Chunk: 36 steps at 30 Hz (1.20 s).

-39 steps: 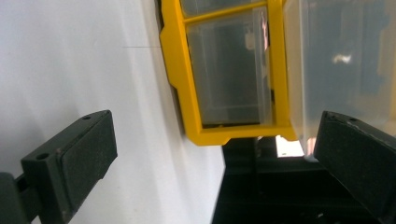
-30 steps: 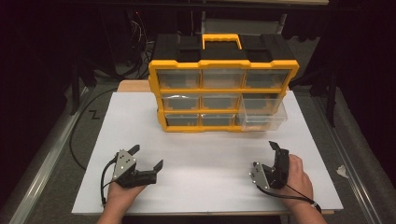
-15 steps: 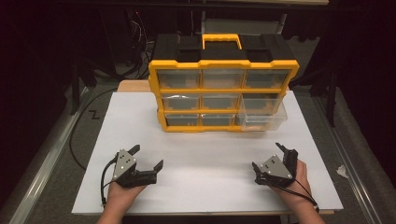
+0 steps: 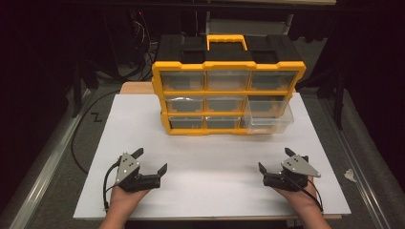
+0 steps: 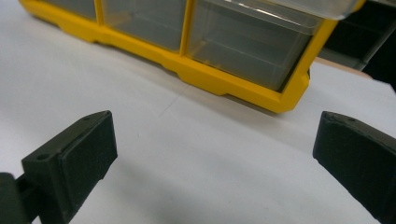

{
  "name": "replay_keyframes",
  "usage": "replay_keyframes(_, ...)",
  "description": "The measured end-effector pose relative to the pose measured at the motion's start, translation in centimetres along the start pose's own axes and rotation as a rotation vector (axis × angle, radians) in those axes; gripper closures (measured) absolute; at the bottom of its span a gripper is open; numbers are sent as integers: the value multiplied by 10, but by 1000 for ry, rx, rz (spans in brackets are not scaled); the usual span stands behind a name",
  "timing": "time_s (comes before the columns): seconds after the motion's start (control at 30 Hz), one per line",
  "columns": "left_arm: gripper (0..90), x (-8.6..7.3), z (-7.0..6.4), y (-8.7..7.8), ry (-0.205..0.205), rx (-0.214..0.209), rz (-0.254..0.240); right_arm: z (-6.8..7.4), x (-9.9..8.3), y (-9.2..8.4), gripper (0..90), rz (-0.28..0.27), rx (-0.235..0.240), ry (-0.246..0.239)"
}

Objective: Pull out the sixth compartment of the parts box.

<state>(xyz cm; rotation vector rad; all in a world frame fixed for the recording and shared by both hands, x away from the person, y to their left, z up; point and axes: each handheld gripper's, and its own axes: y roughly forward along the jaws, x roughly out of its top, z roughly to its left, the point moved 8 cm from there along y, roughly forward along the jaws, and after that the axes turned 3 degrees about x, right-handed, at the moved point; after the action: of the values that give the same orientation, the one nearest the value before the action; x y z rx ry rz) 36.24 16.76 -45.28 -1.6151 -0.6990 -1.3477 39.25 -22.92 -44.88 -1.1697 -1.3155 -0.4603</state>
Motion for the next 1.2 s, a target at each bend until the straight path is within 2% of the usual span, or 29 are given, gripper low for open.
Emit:
replay_keyframes(0.23,10,-1,-1,0,0,-4,4,-8,-1,-10,12,-56,28,168)
replay_keyframes(0.33,10,-1,-1,0,0,-7,6,-10,-2,-14,12,-80,46,224)
replay_keyframes(0.4,10,-1,-1,1,0,-7,9,-13,-2,-16,12,-88,48,242)
replay_keyframes(0.53,10,-2,-2,1,1,-10,12,-14,-1,-16,12,-102,46,232)
replay_keyframes(0.7,10,-3,-2,3,-2,-9,18,-11,-3,-10,12,-90,52,177)
replay_keyframes(0.9,10,-2,-2,1,1,-10,11,-11,-2,-12,12,-102,54,165)
replay_keyframes(1.2,10,-2,-2,1,2,-13,11,-10,-2,-11,12,-93,49,140)
